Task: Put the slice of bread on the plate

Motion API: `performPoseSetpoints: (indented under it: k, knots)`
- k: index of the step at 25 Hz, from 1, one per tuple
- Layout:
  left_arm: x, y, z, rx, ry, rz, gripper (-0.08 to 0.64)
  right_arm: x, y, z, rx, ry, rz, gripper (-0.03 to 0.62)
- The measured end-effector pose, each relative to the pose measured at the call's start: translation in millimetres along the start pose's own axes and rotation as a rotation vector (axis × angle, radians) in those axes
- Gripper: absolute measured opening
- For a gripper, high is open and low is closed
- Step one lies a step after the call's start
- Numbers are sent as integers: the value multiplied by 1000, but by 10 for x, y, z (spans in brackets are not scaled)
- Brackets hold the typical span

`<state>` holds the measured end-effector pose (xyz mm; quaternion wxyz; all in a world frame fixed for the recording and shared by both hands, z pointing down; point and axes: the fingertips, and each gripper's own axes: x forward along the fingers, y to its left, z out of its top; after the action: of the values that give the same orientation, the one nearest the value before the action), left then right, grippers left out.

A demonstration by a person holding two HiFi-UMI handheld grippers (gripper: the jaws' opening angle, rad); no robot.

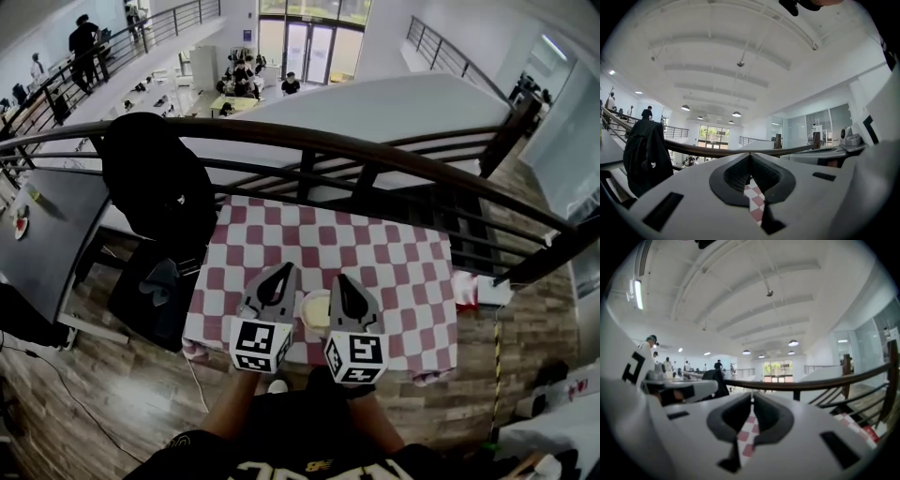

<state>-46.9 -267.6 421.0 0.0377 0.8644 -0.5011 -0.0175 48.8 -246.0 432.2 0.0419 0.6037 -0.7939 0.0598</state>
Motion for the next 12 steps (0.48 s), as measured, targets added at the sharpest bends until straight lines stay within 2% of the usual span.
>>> performPoseSetpoints:
  k: [5,12]
  knots:
    - [-32,5,203,1,-40,-10,18,-119,-14,292,-13,-84,-34,15]
    - [-49,-53,176,5,-41,-37,18,-168,-49,329,-36,-99,-88,15]
